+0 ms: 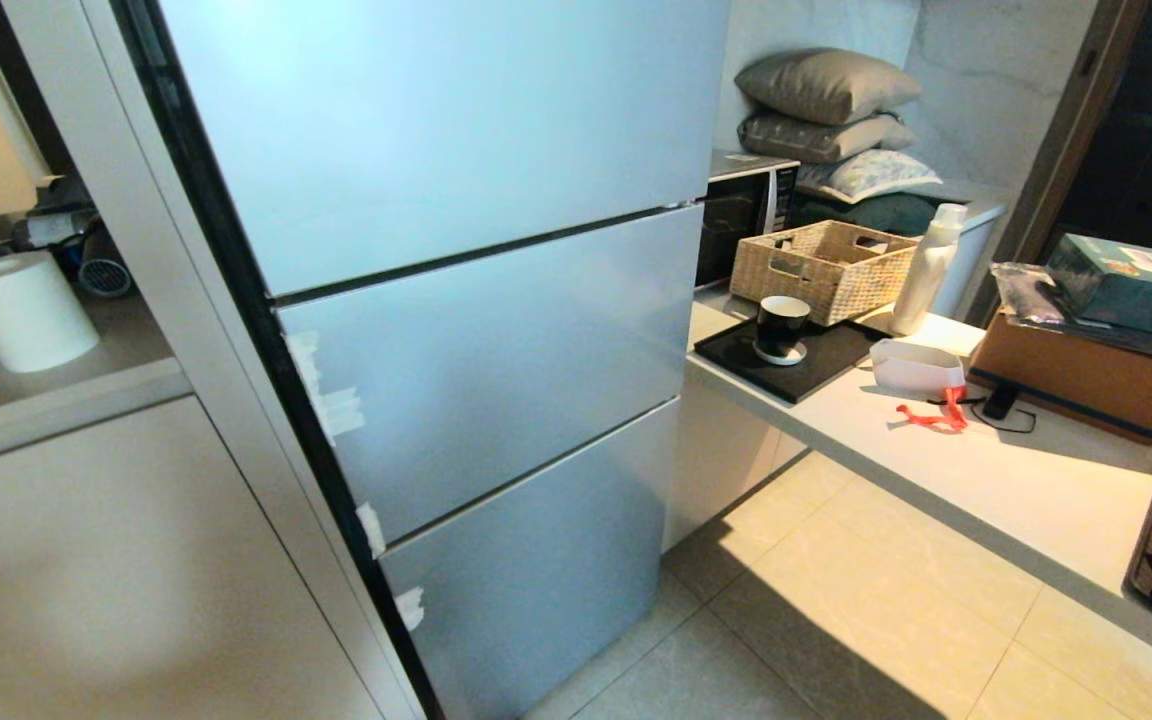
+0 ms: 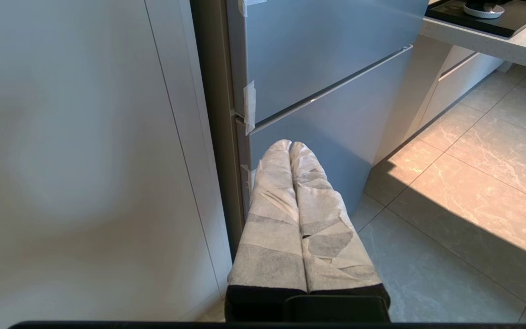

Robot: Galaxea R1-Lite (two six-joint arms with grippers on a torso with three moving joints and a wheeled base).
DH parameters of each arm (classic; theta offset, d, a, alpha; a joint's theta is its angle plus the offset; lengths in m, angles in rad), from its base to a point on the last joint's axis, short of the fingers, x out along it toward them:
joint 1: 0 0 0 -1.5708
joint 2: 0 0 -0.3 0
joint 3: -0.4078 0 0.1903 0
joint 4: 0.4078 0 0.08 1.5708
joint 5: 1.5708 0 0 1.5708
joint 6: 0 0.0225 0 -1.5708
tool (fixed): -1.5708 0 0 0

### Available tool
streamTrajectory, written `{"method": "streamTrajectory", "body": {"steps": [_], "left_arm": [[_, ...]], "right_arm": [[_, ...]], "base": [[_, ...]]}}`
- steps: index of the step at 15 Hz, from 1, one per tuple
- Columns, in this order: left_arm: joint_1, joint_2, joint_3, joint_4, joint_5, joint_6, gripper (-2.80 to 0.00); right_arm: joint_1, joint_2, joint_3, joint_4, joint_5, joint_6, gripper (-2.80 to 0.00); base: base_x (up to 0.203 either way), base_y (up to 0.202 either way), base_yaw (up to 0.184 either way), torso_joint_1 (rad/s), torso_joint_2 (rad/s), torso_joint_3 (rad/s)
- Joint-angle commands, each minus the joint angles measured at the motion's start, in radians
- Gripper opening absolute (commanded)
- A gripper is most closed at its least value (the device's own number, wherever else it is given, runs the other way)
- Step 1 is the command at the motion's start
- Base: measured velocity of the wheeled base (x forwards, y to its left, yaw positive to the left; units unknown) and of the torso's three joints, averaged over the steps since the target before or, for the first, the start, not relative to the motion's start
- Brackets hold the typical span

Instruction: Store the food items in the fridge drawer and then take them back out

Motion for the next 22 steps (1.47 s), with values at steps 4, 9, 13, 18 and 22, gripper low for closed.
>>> {"method": "streamTrajectory", "body": {"steps": [4,9,13,18,22], "left_arm": [[0.0,0.006,-0.096,-0.025,0.005,-0.008,-2.8],[-0.005,0.359,-0.318,-0.038,-0.016,-0.192,-2.8],[-0.004,0.728,-0.442,-0.203,-0.007,-0.56,-2.8],[0.006,1.129,-0.594,-0.364,0.003,-1.058,-2.8],[0.013,1.322,-0.653,-0.434,-0.004,-1.279,-2.8]], "right_arm": [[0.0,0.001,0.0,-0.001,-0.001,0.003,-2.8],[0.0,0.001,0.0,-0.001,0.0,0.004,-2.8],[0.0,0.001,0.0,-0.001,0.0,0.004,-2.8],[0.0,0.001,-0.002,0.003,0.0,-0.005,-2.8],[0.002,0.001,-0.003,0.004,0.003,-0.019,-2.8]], "base": [[0.0,0.0,0.0,0.0,0.0,0.0],[0.0,0.0,0.0,0.0,0.0,0.0],[0.0,0.0,0.0,0.0,0.0,0.0],[0.0,0.0,0.0,0.0,0.0,0.0],[0.0,0.0,0.0,0.0,0.0,0.0]]}}
